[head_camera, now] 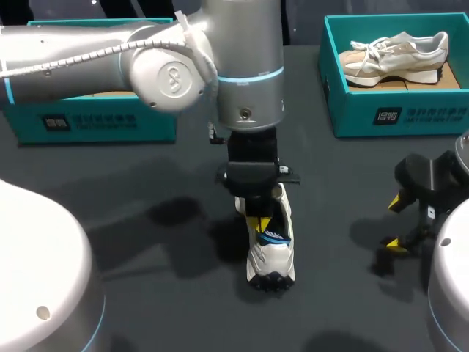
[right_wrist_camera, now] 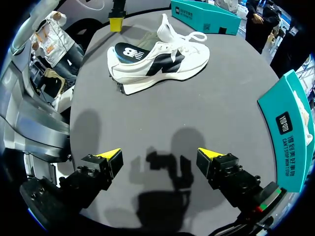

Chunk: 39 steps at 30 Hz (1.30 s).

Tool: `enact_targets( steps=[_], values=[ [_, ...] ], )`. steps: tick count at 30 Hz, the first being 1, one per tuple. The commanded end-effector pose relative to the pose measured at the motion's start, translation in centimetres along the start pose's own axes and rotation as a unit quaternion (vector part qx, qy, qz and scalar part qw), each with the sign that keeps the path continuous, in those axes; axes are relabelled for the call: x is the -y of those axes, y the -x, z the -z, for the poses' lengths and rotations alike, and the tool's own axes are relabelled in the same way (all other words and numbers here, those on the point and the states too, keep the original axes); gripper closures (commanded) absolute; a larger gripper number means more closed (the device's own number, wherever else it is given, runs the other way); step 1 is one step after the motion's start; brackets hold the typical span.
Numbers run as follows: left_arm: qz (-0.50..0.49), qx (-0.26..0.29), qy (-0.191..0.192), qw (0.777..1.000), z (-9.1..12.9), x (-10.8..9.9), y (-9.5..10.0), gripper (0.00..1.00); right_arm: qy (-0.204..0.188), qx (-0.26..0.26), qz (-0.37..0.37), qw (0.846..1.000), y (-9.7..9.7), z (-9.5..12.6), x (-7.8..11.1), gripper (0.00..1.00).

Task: Take the shoe out of the shoebox, open the shoe tongue, remove and reinsert the insole, then place the shoe into the shoebox

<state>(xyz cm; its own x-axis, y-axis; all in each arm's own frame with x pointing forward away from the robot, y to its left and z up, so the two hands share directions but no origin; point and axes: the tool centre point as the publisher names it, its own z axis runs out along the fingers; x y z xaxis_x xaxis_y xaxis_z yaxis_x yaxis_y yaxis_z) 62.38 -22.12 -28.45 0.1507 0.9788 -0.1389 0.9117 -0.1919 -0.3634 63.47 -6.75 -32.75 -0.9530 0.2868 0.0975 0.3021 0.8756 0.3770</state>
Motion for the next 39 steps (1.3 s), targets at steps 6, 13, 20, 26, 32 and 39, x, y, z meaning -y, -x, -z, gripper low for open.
enact_targets(
  steps=[6,13,20,26,32,39],
  values=[
    [0.001,-0.029,0.011,1.0,-2.1,-0.5,1.5,1.0,0.0,0.002,0.0,1.0,-0.2,0.1,0.1,0.0],
    [0.001,-0.022,0.014,1.0,-3.5,-0.7,1.4,1.0,0.0,0.002,0.0,1.0,-0.2,0.1,0.1,0.0],
    [0.014,-0.013,0.012,1.0,-5.5,-1.6,1.2,1.0,0.0,0.002,0.0,1.0,-0.2,0.1,0.1,0.0],
    [0.022,-0.014,0.015,1.0,-7.0,-2.0,0.9,1.0,0.0,0.002,0.0,1.0,-0.2,0.1,0.1,0.0],
    [0.031,-0.031,0.032,0.999,-8.7,-2.6,0.4,1.0,0.0,0.002,0.0,1.0,-0.2,0.1,0.1,0.0],
    [0.024,0.005,0.055,0.998,-6.0,-2.0,0.6,1.0,0.0,0.002,0.0,1.0,-0.2,0.1,0.1,0.0]
  ],
)
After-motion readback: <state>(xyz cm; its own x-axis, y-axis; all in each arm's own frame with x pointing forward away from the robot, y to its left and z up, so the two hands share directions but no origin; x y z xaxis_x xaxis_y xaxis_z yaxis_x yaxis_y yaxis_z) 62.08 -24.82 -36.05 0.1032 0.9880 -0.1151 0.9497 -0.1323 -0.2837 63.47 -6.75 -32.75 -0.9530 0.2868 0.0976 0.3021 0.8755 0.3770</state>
